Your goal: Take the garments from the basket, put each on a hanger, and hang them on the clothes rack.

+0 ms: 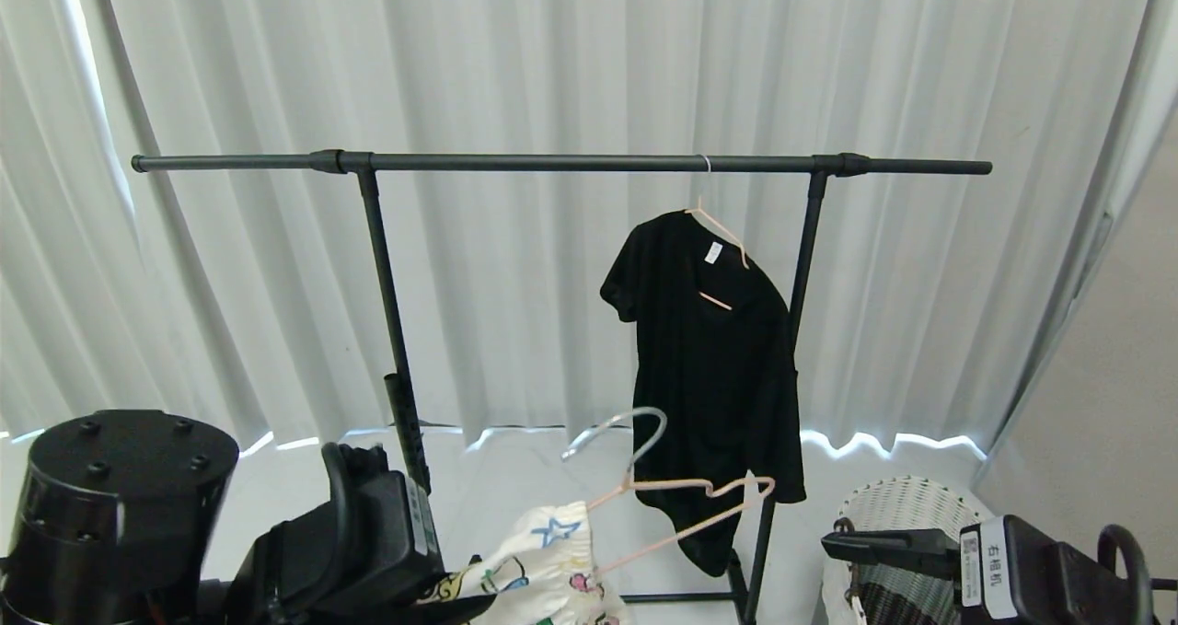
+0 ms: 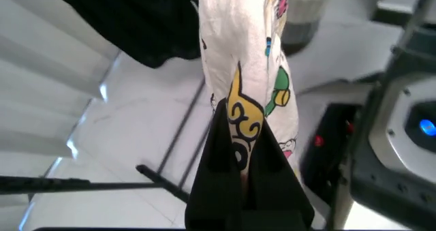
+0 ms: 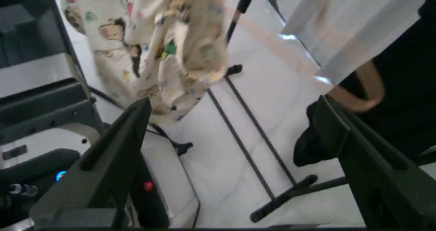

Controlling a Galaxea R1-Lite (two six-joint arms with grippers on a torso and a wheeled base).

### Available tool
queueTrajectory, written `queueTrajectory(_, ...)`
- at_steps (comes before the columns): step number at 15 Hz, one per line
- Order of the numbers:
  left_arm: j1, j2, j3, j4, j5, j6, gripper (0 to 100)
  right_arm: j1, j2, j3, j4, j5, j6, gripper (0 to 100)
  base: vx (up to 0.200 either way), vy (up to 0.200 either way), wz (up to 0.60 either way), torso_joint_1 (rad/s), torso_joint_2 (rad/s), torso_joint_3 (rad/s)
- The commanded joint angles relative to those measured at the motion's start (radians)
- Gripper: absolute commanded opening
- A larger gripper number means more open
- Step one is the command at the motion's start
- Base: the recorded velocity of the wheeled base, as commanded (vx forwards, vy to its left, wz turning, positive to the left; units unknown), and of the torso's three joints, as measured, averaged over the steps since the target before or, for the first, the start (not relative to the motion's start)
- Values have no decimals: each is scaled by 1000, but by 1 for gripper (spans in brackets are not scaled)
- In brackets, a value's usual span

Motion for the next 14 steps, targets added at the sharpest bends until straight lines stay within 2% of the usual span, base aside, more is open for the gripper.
queueTrajectory(1, 25, -2, -17, -34, -1, -25, 0, -2, 28, 1, -1, 3, 41, 100, 0, 0, 0, 0, 0, 0)
queueTrajectory(3, 19, -2, -57, -102, -1, -117, 0, -5, 111, -18, -16, -4, 228, 100, 0, 0, 0, 0, 0, 0)
queueTrajectory(4, 17, -2, -77, -114, -1, -133, 0, -22, 157, -34, -59, -10, 334, 100, 0, 0, 0, 0, 0, 0)
queueTrajectory(5, 17, -4, -95, -115, -1, -134, 0, -45, 211, -50, -107, -42, 425, 100, 0, 0, 0, 0, 0, 0)
queueTrajectory(7, 16, -4, -124, -114, -1, -134, 0, -66, 326, -123, -191, -162, 546, 100, 0, 0, 0, 0, 0, 0)
queueTrajectory(9, 8, -2, -140, -114, -3, -134, 0, -68, 393, -182, -232, -201, 601, 100, 0, 0, 0, 0, 0, 0)
queueTrajectory(13, 7, -11, -141, -115, -3, -134, 0, -72, 421, -196, -248, -208, 600, 100, 0, 0, 0, 0, 0, 0)
queueTrajectory(14, 7, -13, -143, -115, -3, -134, 0, -34, 419, -189, -248, -205, 596, 100, 0, 0, 0, 0, 0, 0)
